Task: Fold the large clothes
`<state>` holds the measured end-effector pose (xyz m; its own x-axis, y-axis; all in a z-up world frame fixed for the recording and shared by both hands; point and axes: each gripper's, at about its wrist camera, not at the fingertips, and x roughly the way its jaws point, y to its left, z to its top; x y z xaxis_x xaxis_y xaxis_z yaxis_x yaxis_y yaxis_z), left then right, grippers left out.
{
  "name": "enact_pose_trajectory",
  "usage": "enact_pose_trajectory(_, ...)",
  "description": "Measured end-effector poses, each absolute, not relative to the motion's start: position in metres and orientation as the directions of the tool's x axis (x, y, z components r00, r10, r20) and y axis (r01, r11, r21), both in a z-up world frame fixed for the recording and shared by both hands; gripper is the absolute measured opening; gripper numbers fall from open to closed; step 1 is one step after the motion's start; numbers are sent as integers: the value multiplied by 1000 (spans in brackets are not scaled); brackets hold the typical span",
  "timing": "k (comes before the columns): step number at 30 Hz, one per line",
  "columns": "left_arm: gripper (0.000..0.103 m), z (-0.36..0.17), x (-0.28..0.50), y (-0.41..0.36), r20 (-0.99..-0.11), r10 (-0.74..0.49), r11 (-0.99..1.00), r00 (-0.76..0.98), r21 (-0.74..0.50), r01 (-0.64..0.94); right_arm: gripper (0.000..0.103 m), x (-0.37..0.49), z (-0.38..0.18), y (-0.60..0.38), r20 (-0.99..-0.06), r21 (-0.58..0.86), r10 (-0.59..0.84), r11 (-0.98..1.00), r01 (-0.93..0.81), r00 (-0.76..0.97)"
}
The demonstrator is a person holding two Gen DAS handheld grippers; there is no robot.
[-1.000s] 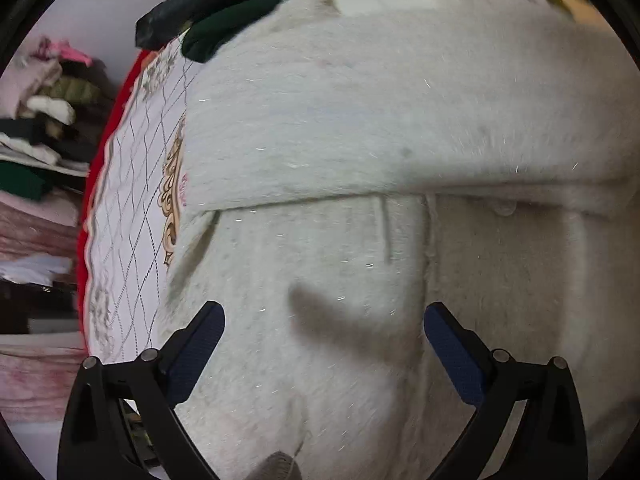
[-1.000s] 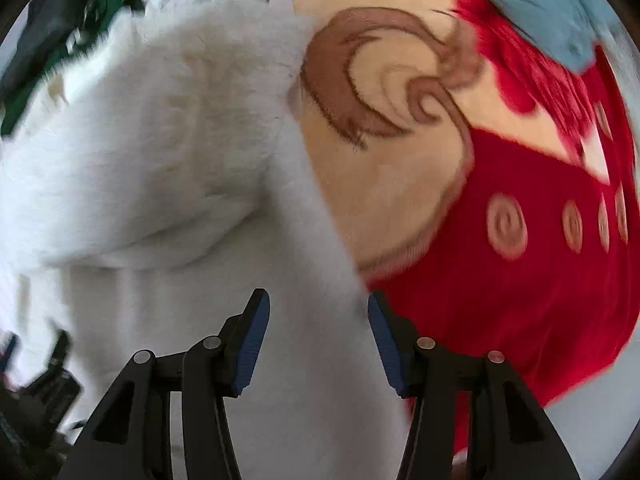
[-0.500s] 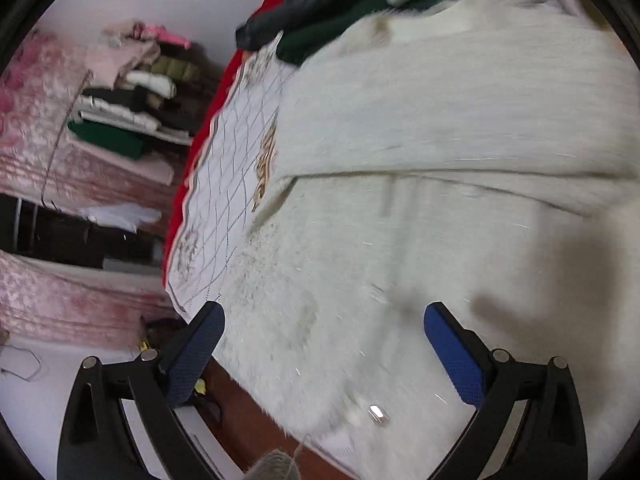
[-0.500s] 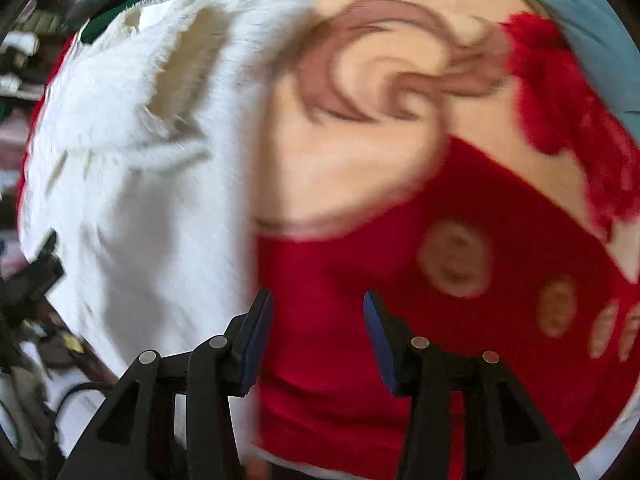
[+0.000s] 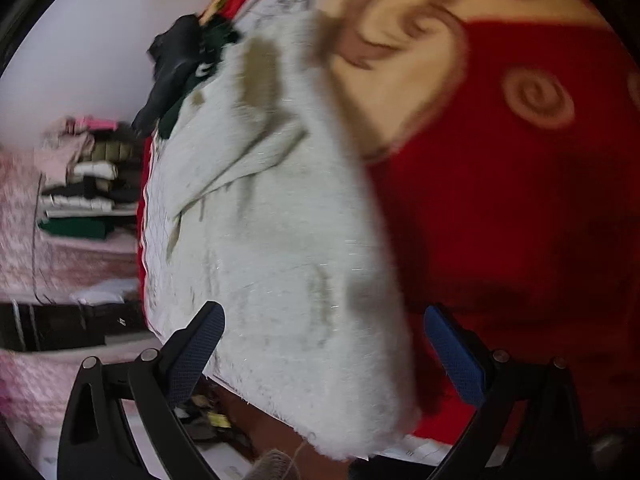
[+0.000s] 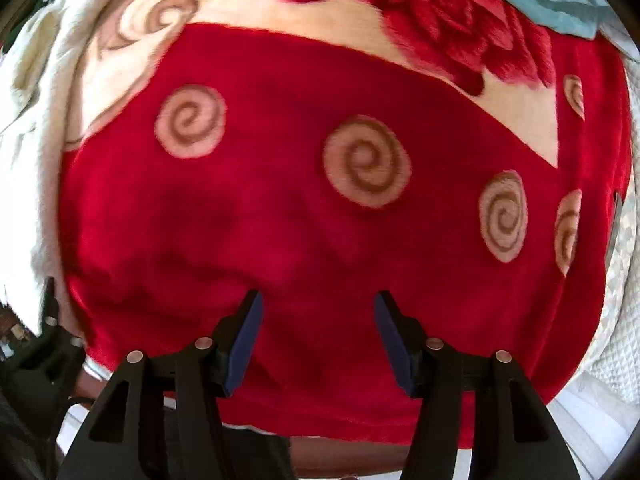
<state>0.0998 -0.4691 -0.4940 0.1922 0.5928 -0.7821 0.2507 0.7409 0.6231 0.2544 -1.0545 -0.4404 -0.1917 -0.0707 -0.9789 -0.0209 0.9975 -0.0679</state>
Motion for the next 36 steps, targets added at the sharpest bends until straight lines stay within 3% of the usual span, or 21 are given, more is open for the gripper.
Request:
enact_pose_trajectory(6, 103, -546, 115, -448, -687, 715, 649, 127, 721, 243, 59, 269, -441, -1088, -984, -42, -36, 999, 32, -173)
enact_pose_trajectory(12, 103, -548, 134, -408, -721, 690, 705, 64, 690, 161, 59, 288, -444, -1085, -987, 27, 32, 999, 30, -159)
enact_pose_trajectory(15, 100, -532, 140, -392, -740, 670, 734, 61, 672, 95, 60, 317, -445, -1079, -981, 146, 153, 987, 60, -120)
enact_pose_trajectory(16, 93, -523, 141, -383, -759, 648, 756, 65, 651, 60, 60, 326, -445, -1079, -973, 198, 205, 978, 72, -108)
enact_pose_trajectory(18, 45, -504, 139, -368, -791, 606, 794, 82, 608, 7, 71, 347, -445, -1079, -940, 325, 333, 941, 97, -79)
enact_pose_trajectory(21, 21, -485, 136, -360, -839, 534, 845, 109, 534, -26, 79, 381, -440, -1075, -841, 535, 540, 838, 102, -28)
enact_pose_trajectory(24, 19, -471, 140, -355, -847, 517, 856, 125, 515, -45, 89, 399, -427, -1062, -678, 734, 735, 674, 76, 28)
enact_pose_trajectory(29, 19, -471, 147, -347, -864, 492, 871, 105, 487, -66, 91, 391, -401, -1001, -487, 871, 873, 487, 58, -11)
enact_pose_trajectory(31, 19, -472, 147, -345, -870, 483, 875, 99, 478, -71, 92, 366, -393, -973, -482, 873, 875, 484, 59, -40)
enact_pose_trajectory(35, 19, -471, 149, -334, -889, 450, 892, 83, 443, -91, 91, 357, -443, -927, -511, 842, 852, 522, 138, -113)
enact_pose_trajectory(36, 19, -470, 150, -333, -893, 443, 895, 82, 435, -100, 85, 361, -454, -919, -510, 838, 853, 522, 160, -113)
